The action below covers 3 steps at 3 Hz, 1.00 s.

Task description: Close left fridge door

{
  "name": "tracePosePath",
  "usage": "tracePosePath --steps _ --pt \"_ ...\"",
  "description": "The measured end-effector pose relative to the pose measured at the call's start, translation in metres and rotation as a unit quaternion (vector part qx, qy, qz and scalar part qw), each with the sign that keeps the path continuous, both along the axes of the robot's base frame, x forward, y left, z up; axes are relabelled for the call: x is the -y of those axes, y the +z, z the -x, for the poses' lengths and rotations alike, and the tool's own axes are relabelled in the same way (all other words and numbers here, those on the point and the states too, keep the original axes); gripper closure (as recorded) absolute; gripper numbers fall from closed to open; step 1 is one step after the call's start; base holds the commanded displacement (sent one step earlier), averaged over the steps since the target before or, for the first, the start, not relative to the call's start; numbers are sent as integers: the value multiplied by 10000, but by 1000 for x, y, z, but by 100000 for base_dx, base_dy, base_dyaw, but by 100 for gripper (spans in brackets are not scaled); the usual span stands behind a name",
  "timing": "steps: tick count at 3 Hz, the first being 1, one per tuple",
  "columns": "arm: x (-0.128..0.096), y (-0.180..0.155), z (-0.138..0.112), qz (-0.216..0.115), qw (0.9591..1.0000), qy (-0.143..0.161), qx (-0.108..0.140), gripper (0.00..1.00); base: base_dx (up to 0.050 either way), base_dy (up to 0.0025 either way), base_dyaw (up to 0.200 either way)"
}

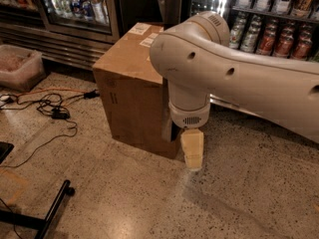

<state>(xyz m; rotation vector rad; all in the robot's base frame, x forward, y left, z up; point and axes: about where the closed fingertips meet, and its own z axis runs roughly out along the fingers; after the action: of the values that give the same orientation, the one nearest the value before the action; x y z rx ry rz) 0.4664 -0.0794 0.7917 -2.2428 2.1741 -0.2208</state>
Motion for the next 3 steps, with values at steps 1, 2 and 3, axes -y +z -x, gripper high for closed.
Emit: tracePosePath --steps 1,2,3 --pt "0 0 0 0 10000 0 0 0 2893 179 12404" --pt "0 0 0 0 10000 0 0 0 3552 242 14086" --pt "0 0 0 0 10000 0 0 0 5000 0 -4"
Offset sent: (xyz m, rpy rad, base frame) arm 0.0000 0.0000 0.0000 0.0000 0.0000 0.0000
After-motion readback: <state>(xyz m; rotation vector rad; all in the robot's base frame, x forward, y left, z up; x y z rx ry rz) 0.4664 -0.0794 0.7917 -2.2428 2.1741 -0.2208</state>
